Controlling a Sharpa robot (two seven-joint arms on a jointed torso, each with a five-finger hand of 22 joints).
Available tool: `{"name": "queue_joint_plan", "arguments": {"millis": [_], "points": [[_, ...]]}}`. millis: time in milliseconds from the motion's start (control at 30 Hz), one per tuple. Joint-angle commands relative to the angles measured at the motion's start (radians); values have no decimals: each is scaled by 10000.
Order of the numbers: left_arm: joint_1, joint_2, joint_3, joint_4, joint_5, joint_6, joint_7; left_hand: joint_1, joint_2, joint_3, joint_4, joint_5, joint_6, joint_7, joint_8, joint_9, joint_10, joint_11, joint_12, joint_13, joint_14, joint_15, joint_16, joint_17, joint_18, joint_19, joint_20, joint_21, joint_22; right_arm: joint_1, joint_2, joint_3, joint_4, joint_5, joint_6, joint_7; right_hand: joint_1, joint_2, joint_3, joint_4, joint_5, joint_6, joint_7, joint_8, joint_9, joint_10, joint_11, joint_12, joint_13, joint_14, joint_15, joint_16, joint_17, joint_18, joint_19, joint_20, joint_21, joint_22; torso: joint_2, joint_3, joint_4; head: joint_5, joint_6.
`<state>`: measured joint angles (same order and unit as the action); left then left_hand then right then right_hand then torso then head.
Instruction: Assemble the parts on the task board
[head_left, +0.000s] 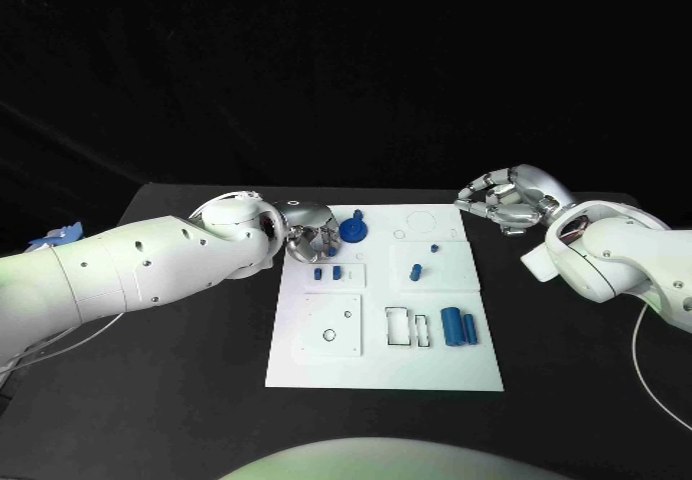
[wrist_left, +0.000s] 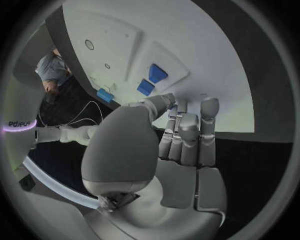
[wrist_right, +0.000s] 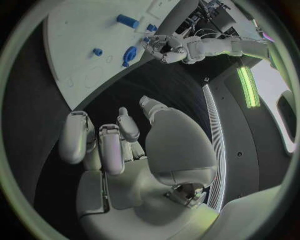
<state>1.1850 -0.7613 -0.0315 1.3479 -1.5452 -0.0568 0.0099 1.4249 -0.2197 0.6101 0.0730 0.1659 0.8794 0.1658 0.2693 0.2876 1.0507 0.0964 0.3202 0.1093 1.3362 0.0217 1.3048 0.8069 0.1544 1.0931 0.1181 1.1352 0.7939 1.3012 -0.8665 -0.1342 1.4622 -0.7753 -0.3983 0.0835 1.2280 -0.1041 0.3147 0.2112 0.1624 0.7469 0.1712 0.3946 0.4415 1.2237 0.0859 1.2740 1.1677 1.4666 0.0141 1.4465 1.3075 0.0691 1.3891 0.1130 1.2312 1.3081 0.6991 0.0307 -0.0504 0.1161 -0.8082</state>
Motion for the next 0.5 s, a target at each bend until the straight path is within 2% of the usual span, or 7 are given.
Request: {"name": "queue_joint_plan", "arguments": {"millis": [33, 367, 433, 500], "points": [[0, 8, 1, 0, 29, 126, 5, -57, -37, 33, 20, -11, -69, -56, -44, -22, -97, 20, -66, -11, -133, 3, -81, -112, 75, -103, -12, -88, -86, -8, 10, 3, -16, -73, -46, 71, 65, 26, 11, 56, 49, -80, -13, 36, -9, -42, -7, -50, -8, 468, -63, -43, 403, 146, -60, -13, -35, 247, -3, -5, -5, 0, 5], [0, -22, 2, -73, 68, 132, -106, -145, -132, 21, 17, -7, -247, 8, -226, -103, -482, 132, -183, -34, -540, 83, -401, -850, 161, -479, 46, -436, -588, -14, 3, 3, -32, -74, 3, 15, 68, 21, 3, 63, 46, -89, -13, 44, -13, -69, -7, -75, -43, 464, -63, -56, 385, 152, -75, -14, -69, 226, -1, -2, 3, 5, 16], [0, -34, 3, -109, 69, 97, -123, -143, -145, 19, 4, -6, -293, 48, -270, -123, -596, 169, -197, -38, -596, 112, -439, -943, 171, -526, 69, -485, -652, -15, 7, 3, -53, -79, 65, -24, 91, -1, -10, 61, 38, -129, -5, 49, -26, -250, 0, -225, -224, 411, -56, -161, 225, 203, -199, -11, -297, 75, -1, -3, 3, 5, 16], [0, -58, 4, -150, 87, 2, -116, -141, -157, 10, -11, -6, -314, 71, -306, -139, -791, 222, -213, -48, -687, 156, -499, -1106, 189, -603, 107, -561, -760, -17, 20, 3, -90, -110, 131, -51, 321, 13, 83, 16, 29, -217, 15, 128, -72, -2188, 35, -2049, -2324, 5, -23, -859, -713, 424, -853, 26, -1459, -665, -2, -5, 3, -1, 34]]}}
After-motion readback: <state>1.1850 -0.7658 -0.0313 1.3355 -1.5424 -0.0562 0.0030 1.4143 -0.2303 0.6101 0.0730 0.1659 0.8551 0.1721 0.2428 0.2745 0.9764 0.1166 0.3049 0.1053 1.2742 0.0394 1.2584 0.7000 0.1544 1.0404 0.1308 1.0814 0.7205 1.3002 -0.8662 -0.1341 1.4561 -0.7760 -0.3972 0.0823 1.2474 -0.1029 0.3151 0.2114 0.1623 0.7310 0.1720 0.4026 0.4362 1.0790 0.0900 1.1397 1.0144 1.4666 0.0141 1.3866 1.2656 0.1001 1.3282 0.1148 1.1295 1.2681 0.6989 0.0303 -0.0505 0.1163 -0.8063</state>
